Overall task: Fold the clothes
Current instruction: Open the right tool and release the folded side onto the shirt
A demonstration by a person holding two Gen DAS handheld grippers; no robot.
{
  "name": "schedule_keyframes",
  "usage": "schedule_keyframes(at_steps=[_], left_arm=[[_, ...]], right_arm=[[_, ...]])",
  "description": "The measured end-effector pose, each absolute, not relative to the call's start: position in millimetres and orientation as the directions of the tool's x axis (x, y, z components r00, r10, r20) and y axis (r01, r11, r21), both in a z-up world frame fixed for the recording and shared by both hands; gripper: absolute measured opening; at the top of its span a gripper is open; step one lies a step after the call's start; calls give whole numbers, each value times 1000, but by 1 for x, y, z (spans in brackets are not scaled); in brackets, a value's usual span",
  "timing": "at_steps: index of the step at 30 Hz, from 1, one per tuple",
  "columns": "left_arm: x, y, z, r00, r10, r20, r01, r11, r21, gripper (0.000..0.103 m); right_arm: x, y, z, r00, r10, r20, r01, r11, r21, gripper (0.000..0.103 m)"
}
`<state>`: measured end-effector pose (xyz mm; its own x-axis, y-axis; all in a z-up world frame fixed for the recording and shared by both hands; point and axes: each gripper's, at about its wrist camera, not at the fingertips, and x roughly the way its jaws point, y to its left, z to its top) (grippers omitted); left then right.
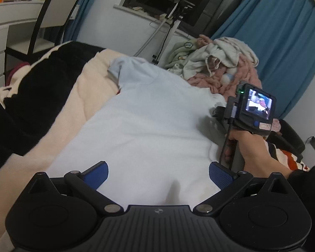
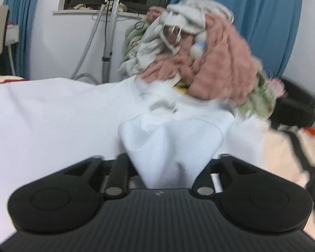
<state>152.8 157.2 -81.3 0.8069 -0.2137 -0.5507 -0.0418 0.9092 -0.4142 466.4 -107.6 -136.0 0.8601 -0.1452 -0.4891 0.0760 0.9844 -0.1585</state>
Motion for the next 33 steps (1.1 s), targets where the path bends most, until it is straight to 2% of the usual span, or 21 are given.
schedule_keyframes(at_steps=[1,2,3,8,15,22,30,33], left_arm=[[155,158,-84,804,-217,-554,-42,908,-417,103],[156,157,-86,802,-220,-555,-41,908,-418,103],[157,156,-87,801,-222,-556,-38,908,-417,103],[154,151,-87,808,-212,-549,-23,921,-390,103],[122,126,-64,839,-195,-507,37,952,-304,103],[68,83,-43,854,-247,-459,158,962,-223,103],[27,57,-33,841,-280,-463,200,956,-215,103],[17,50,-33,840,-284,-463,216,957,-196,103]], right_arm=[[460,-107,-135,865,-96,-493,45,992,-116,78],[454,-107,-134,867,-48,-496,13,997,-73,88],[449,-110,-130,863,1,-506,-17,1000,-27,91],[401,-120,-101,856,140,-497,-86,988,130,91],[281,-171,-42,908,184,-377,-105,969,222,91],[161,-217,-34,929,133,-346,-46,968,248,91],[26,-269,-25,947,72,-314,19,960,279,91],[3,-265,-39,939,75,-337,19,964,267,91]])
